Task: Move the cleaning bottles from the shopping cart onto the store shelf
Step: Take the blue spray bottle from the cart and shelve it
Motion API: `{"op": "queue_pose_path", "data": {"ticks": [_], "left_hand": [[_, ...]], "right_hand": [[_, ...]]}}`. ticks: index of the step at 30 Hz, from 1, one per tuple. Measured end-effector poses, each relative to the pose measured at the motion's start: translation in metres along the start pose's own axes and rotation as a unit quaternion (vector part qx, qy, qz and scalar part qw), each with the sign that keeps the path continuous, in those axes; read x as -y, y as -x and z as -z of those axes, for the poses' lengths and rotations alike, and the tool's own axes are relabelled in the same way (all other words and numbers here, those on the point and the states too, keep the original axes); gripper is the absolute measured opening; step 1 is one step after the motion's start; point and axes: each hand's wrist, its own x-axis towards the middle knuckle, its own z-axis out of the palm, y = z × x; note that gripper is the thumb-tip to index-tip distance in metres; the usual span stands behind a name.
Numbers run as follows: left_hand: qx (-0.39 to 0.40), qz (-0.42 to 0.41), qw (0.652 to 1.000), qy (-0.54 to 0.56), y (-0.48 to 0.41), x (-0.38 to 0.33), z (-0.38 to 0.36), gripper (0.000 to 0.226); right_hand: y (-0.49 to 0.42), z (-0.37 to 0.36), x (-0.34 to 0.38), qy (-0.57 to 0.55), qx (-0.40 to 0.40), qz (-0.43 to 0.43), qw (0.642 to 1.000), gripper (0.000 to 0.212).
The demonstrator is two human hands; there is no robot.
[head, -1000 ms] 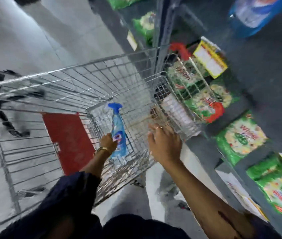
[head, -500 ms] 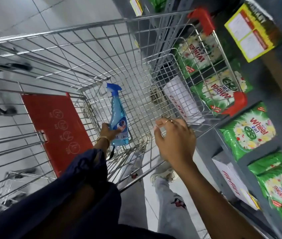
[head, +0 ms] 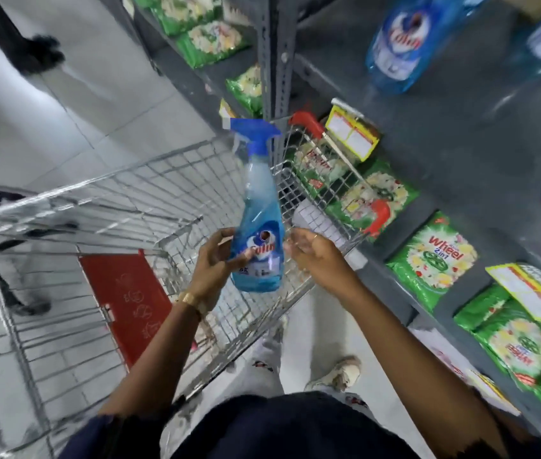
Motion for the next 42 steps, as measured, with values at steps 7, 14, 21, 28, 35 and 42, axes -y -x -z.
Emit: {"op": "queue_pose_path", "data": {"ticks": [7,14,21,28,35,42], "left_hand": [[0.144,-0.115,0.982,0.042,0.033,-0.078,-0.093,0.033],[0.237,-0.111,0.965,-0.011,0.034,-0.081,-0.159,0.037],[0.283,-0.175,0.94,-0.075,0.008,-0.102,-0.206,0.03],[0.333,-0.296,0.884,-0.139,-0.063,-0.143,-0.267,0.036],[0.289,-0.32,0.883,-0.184,-0.11,-0.141,-0.302,0.038],[0.277,-0.328,0.889,-0.16,-0.117,-0.141,-0.309,0.082]], "right_hand": [[0.063,0.068,0.036,-0.164,-0.065,0.065,0.982,0.016],[0.111,0.116,0.019,-0.241,-0.137,0.094,0.956,0.027],[0.107,0.154,0.019,-0.228,-0.21,0.169,0.935,0.028],[0.049,0.201,0.044,-0.175,-0.342,0.246,0.89,0.032],[0.011,0.231,0.045,-0.106,-0.419,0.239,0.869,0.027],[-0.003,0.238,0.046,-0.076,-0.443,0.232,0.863,0.036]]}}
